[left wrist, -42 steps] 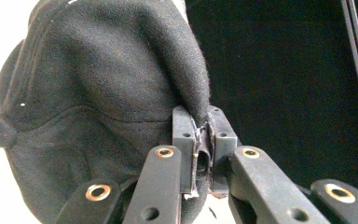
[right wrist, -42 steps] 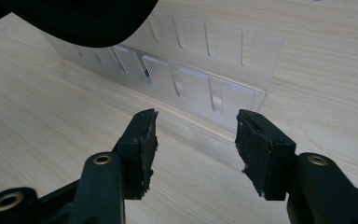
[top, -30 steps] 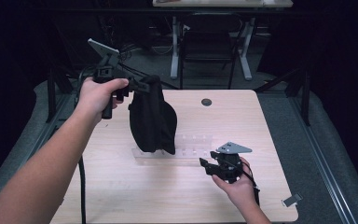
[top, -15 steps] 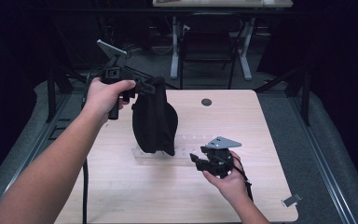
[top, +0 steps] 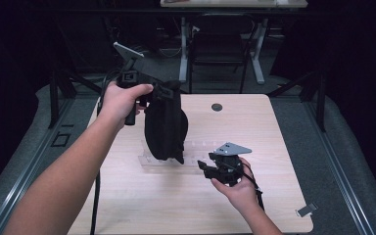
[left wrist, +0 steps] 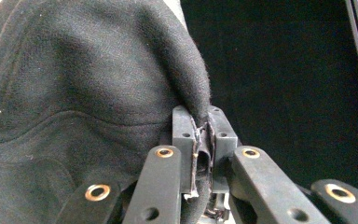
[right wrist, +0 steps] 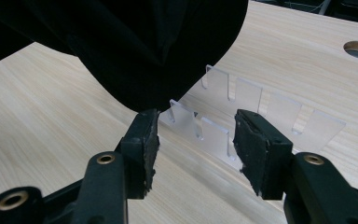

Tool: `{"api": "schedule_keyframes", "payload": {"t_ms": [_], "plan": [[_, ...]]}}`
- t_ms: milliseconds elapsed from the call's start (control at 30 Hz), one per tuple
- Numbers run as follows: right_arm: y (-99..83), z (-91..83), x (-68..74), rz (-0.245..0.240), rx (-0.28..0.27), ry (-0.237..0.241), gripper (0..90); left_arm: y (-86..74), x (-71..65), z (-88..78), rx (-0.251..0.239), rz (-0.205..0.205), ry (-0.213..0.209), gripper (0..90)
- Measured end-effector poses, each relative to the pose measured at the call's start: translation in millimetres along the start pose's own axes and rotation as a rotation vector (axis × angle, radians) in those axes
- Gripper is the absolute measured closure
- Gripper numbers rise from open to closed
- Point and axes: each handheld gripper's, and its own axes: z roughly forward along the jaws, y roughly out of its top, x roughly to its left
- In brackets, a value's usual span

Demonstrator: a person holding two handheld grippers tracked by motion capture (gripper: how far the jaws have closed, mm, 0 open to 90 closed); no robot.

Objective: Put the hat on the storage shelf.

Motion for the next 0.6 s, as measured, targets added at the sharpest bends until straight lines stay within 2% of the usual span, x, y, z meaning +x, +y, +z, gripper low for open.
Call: {"api": "schedule_keyframes", "payload": {"t_ms": [300,600], "plan": [[0.8,6.8,6.5,-0.003,0.004,0.024,52.0,-1.4,-4.2,7.7,0.003,0.008,-0.010,84.5],[4.1,17.1,16.7,-0.019,0.026,0.044,56.0,-2.5,-4.2,7.9,0.004,0.008,-0.014,84.3]]}}
